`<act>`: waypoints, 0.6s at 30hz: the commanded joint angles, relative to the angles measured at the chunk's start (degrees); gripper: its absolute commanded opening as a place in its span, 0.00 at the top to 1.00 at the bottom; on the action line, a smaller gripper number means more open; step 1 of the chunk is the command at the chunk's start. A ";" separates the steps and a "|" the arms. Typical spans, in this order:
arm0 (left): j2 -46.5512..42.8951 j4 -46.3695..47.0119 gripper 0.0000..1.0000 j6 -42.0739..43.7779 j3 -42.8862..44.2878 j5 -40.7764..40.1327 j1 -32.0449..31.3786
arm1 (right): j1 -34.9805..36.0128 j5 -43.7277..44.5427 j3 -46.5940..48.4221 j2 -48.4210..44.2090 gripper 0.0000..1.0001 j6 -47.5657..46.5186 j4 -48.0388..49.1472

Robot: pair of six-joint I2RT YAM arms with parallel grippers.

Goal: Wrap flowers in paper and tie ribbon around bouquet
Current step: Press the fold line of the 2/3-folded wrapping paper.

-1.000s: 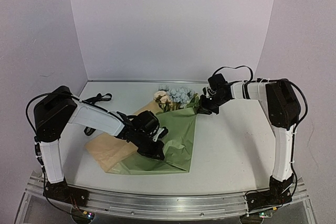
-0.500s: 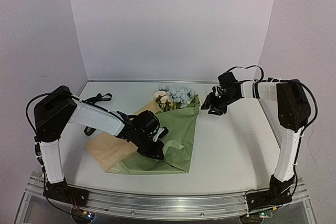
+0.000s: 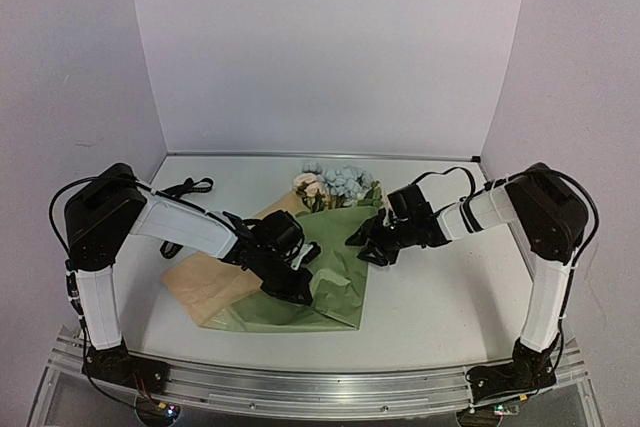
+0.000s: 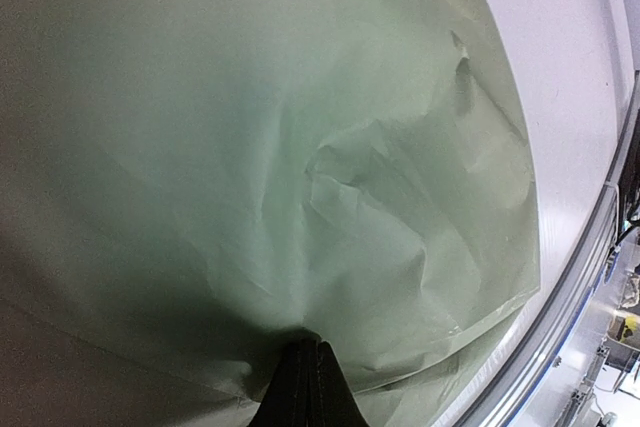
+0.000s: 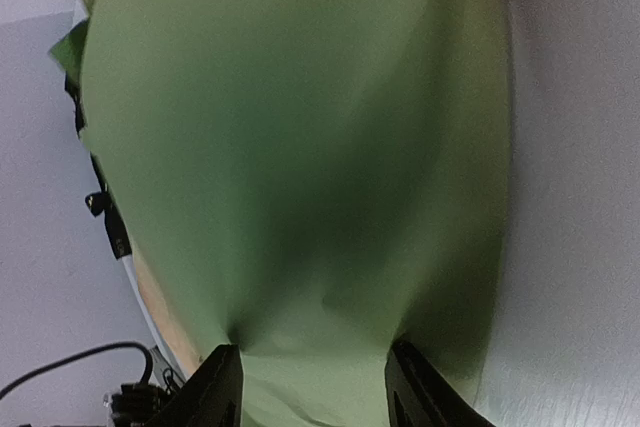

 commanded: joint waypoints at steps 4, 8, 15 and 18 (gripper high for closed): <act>2.56 -5.38 1.00 0.85 -0.31 -2.23 0.26 | -3.73 8.94 -2.08 3.91 0.47 7.73 11.97; 2.91 -5.58 1.00 1.10 -0.03 -2.10 0.29 | -5.81 11.78 -1.70 4.95 0.45 8.62 12.38; 3.35 -5.78 1.00 1.37 0.36 -1.88 0.53 | -8.99 11.09 4.72 8.63 0.42 10.92 12.91; 3.33 -5.89 1.00 1.42 0.60 -1.85 0.61 | -9.67 10.63 7.02 9.02 0.41 11.67 12.85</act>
